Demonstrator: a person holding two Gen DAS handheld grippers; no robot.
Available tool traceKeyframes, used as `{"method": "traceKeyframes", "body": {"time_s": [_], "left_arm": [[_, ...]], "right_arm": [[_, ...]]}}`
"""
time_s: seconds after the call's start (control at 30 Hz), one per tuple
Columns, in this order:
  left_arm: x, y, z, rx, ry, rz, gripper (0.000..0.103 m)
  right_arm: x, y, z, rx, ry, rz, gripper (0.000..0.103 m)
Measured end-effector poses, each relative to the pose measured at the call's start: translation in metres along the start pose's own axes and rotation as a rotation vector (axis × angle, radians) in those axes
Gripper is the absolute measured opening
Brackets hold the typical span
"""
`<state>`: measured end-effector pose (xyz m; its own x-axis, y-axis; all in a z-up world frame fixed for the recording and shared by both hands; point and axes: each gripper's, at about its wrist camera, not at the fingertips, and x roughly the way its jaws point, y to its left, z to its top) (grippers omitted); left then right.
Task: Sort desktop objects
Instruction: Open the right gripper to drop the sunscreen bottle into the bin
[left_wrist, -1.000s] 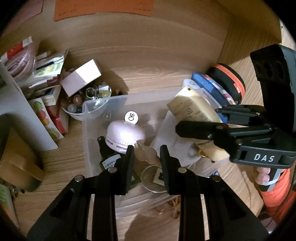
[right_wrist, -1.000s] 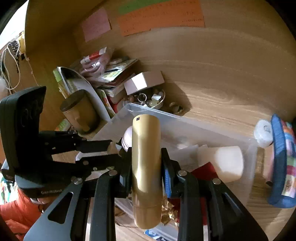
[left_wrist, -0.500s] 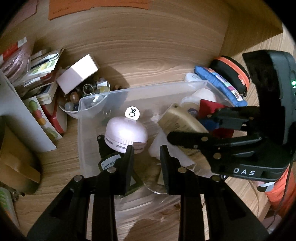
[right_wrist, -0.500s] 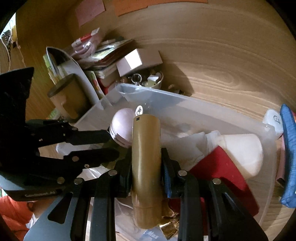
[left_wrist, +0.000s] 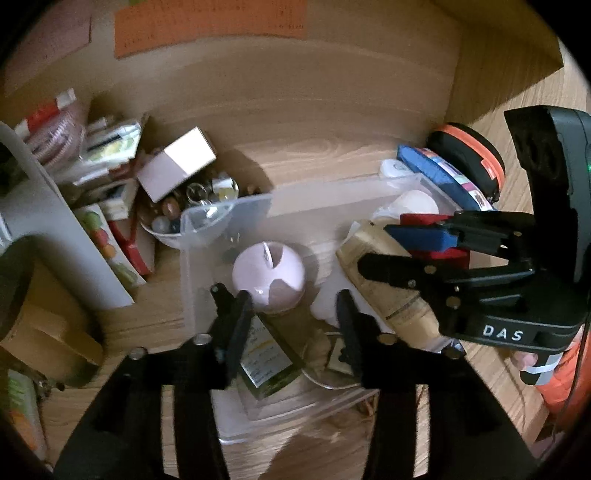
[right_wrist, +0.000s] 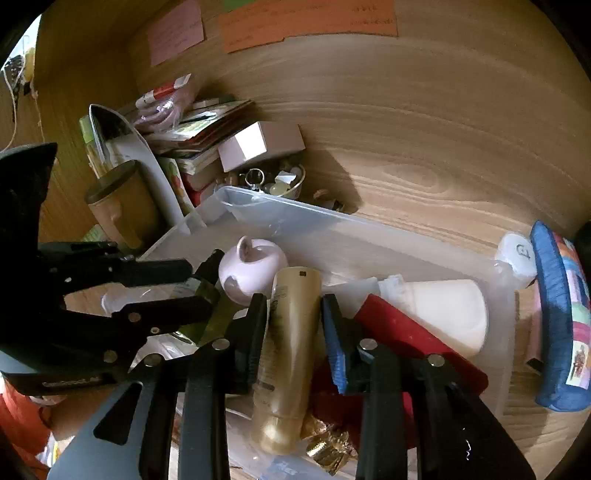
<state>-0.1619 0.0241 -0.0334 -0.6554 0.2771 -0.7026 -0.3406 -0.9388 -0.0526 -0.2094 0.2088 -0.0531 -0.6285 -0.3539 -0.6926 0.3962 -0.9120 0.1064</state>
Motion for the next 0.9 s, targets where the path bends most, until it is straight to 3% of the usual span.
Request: {"method": "traceKeyframes", "body": {"time_s": [0.13,0.3,0.4,0.67,0.83,0.9], "left_arm": [[-0.006,-0.001,0.001,0.014,-0.027,0.012,0.055],[-0.008,-0.005,0.003,0.034,-0.043,0.032,0.061],[-0.011,-0.008,0.004,0.044,-0.053,0.064,0.073],[-0.038,-0.008,0.006,0.047,-0.107,0.141,0.092],[-0.060,-0.005,-0.003,0.026,-0.131,0.164,0.098],[-0.063,-0.004,-0.011,0.021,-0.130,0.165,0.099]], "right_arm": [[-0.007,0.004,0.001,-0.011,-0.040,-0.033,0.049],[-0.019,0.005,0.006,-0.027,-0.077,-0.063,0.050],[-0.031,0.005,0.011,-0.030,-0.101,-0.094,0.052],[-0.079,0.013,0.008,-0.042,-0.148,-0.171,0.070],[-0.108,0.016,-0.012,-0.040,-0.161,-0.207,0.083],[-0.116,0.017,-0.024,-0.030,-0.157,-0.214,0.083]]}}
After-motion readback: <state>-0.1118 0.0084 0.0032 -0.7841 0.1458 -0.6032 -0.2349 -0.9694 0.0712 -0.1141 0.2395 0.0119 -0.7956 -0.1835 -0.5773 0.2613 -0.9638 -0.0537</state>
